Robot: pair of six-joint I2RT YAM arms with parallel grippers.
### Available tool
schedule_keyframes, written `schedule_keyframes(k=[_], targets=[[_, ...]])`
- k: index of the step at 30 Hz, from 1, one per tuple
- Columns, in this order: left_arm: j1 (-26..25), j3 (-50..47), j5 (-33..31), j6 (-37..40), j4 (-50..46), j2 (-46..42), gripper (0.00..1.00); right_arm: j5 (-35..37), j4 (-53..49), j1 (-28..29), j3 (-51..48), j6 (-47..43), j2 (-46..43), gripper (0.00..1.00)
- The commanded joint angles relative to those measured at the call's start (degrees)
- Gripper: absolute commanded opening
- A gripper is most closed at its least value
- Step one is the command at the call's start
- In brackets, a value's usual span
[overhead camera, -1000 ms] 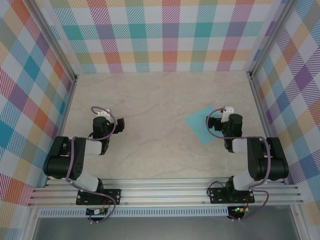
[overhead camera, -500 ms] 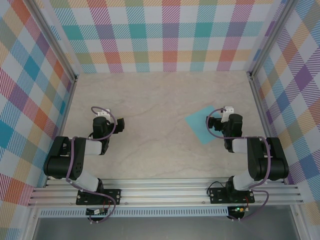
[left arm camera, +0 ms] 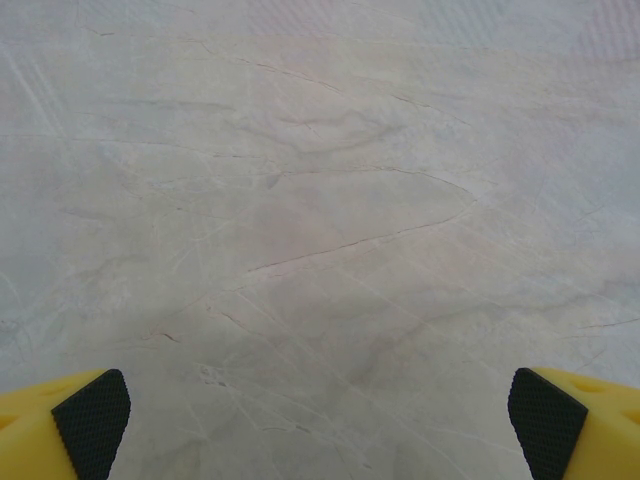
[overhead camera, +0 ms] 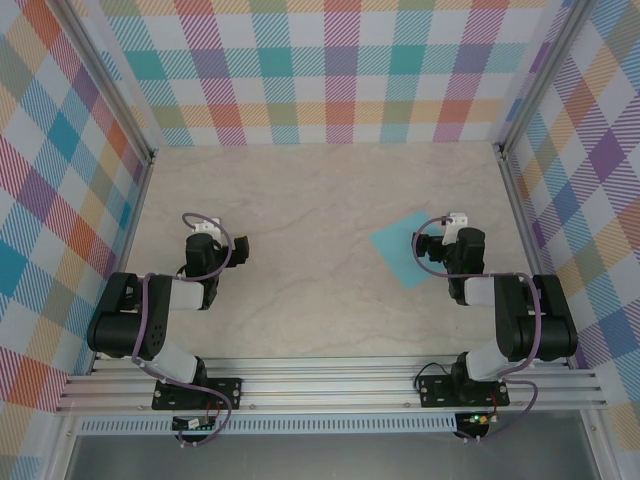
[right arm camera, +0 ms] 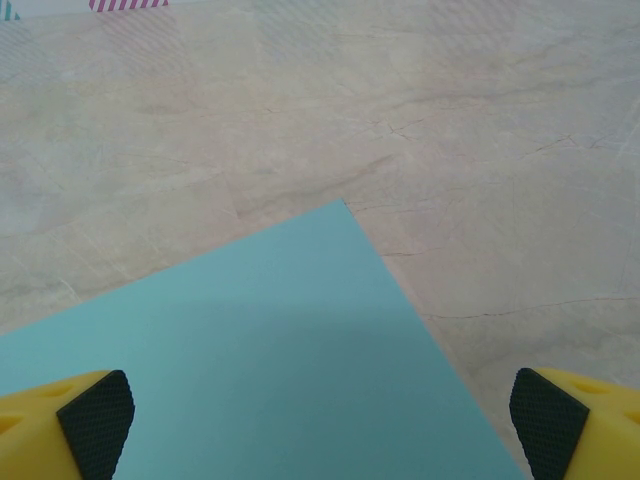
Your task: Fold a paper plane with a square sheet of paper (pick it up from the middle)
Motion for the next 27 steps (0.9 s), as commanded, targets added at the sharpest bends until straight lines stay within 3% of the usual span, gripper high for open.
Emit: schedule_keyframes(k=[1,10,11,14,19,21,25,27], targets=[[0.52,1.21,0.82,0.77,1.89,0.53,1.00,-1.21,2.19,-0.34,1.23,-0.62,0.51,1.00],[0.45,-0.20,1.27,1.00,2.45,-2.30,1.00,-2.89,-0.41,-0.34,2.00,-1.43,-1.08,1.00],[0.44,-0.17,0.43,0.29,0.37,-4.45,1.00,-2.64,-3.52,-0.34,3.06,-1.21,-2.43,1.00],[0.54,0.01,1.36,0.31,-6.54,-12.37,1.00,-0.24,-26.25,-0.39,11.41,3.06,-7.79,1.00],[0.52,1.09,1.78,-3.78,-21.38,-30.89,1.00,-6.44,-50.29,-0.36,19.83,13.75,-16.17,1.00],[0.62,2.88,-1.27,-8.85,-30.29,-38.01,1.00,-6.63,-60.20,-0.35,24.06,22.22,-17.40,1.00],[0.61,6.19,-2.95,-16.51,-44.48,-47.39,1.00,-23.70,-70.05,-0.38,28.93,21.39,-14.38,1.00],[0.56,6.38,-4.36,-22.50,-48.45,-49.78,1.00,-23.55,-72.99,-0.40,30.12,22.53,-12.61,1.00]])
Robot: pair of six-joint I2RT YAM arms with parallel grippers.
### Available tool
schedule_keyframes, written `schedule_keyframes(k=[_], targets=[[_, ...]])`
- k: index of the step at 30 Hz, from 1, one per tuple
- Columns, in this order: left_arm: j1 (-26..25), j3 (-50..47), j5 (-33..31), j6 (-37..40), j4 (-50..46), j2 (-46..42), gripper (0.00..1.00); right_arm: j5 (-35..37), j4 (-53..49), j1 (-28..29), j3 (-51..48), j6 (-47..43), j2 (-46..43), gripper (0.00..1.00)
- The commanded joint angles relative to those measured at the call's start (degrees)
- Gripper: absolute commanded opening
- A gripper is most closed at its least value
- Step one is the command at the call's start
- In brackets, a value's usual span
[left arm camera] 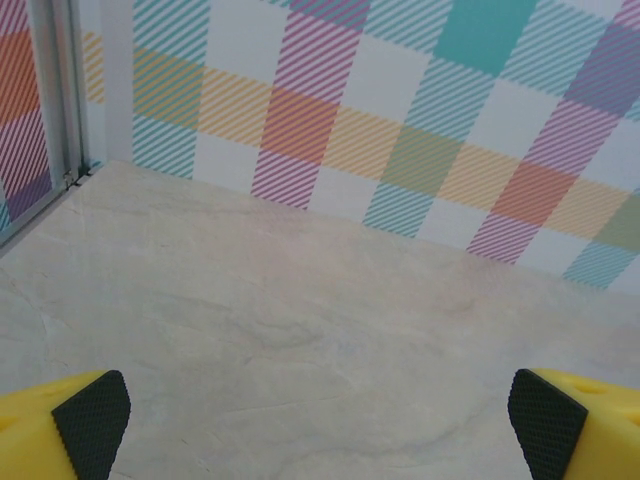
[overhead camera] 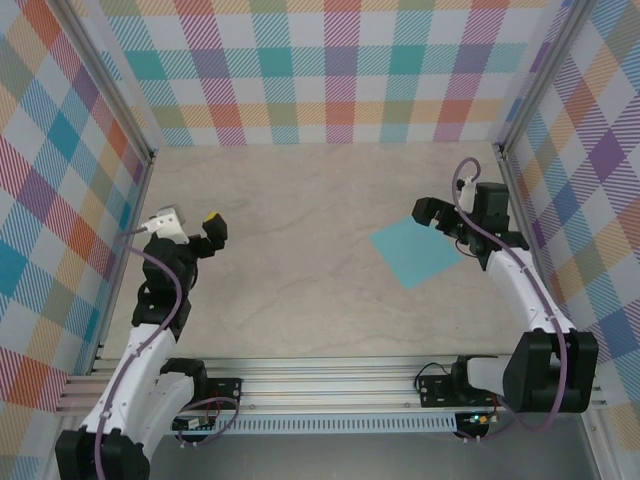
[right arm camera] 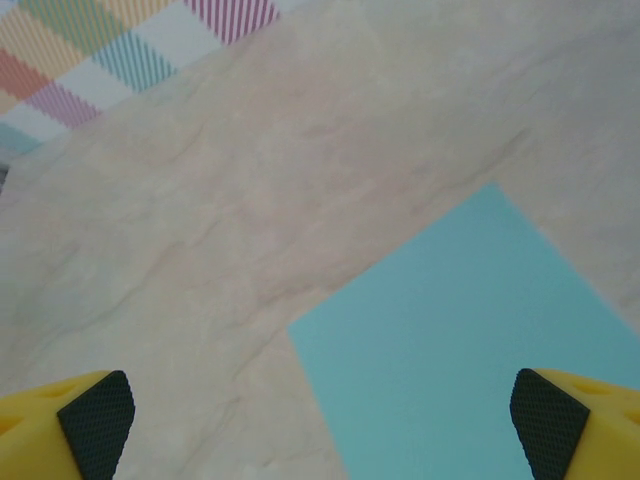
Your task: Fold a paper plane with a square sheet of paper (pick it up from the middle)
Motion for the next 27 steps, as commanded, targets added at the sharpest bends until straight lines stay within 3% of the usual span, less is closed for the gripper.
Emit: schedule_keyframes(k=[1,7,13,18,27], targets=[[0.64,1.34,-2.83,-12.01,-15.49,-2.96,1.00,-6.73,-14.01,-0.04,1.12,3.66,3.46,1.00],[0.60,2.73,9.09,-19.46,-18.82,2.18,1.00,-10.99,-13.18,0.89,2.70,1.14,11.08,0.96],[-0.11,2.89,18.45,-20.52,-17.64,10.15,1.00,-9.98,-13.49,3.89,7.19,0.25,20.27,0.88],[-1.88,3.68,21.25,-19.16,-18.18,15.33,1.00,-5.54,-15.16,5.98,11.60,0.41,27.38,0.87],[-7.57,4.58,19.68,-18.10,-18.72,20.73,1.00,1.63,-15.74,9.26,12.00,4.15,33.50,0.86]])
